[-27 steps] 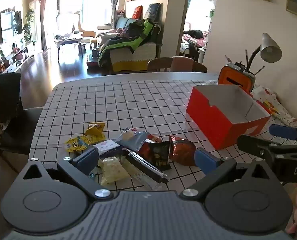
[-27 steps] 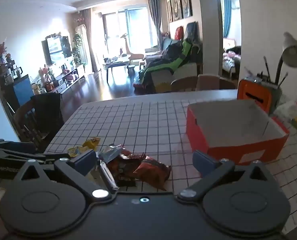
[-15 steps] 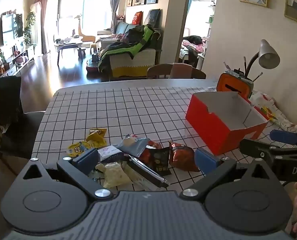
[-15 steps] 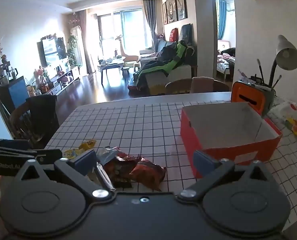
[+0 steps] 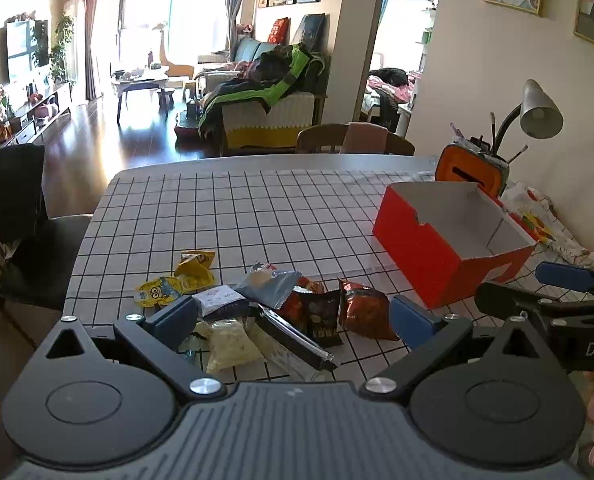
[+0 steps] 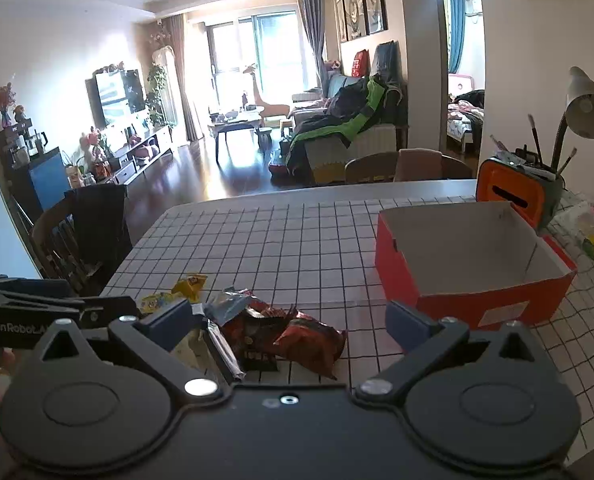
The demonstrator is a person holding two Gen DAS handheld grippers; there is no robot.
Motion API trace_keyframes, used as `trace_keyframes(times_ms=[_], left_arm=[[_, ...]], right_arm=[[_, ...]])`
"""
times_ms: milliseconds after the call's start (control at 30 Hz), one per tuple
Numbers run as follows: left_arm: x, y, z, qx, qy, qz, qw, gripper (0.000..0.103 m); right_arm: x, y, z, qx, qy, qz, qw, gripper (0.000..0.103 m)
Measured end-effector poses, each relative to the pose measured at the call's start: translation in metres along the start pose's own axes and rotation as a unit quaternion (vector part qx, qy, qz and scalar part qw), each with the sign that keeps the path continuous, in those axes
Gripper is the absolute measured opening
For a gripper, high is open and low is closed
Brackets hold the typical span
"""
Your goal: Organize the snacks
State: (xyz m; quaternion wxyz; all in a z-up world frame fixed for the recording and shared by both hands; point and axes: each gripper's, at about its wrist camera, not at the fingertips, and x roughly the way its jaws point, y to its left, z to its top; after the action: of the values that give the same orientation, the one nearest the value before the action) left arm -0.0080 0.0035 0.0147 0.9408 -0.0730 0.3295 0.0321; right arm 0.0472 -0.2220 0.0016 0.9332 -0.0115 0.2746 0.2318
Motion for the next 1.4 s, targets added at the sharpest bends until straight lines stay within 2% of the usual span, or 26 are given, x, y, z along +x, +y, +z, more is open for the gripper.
trace_keyframes(times_ms=[733,1400], left_arm=[[-0.003,-0.004,-0.005,0.009,0.008,-0.002,0.9999,0.103],[-0.012,-0.008,0.000,0.025,-0.010,-0.021,0.9994,0.103]], right_arm=[[-0.007,-0.001,-0.004,0.004,0.005,-0.019,1.000,0.103],[-0.018,0.002,0.002,0.001,-0.003,-0.029,1.000,0.103]])
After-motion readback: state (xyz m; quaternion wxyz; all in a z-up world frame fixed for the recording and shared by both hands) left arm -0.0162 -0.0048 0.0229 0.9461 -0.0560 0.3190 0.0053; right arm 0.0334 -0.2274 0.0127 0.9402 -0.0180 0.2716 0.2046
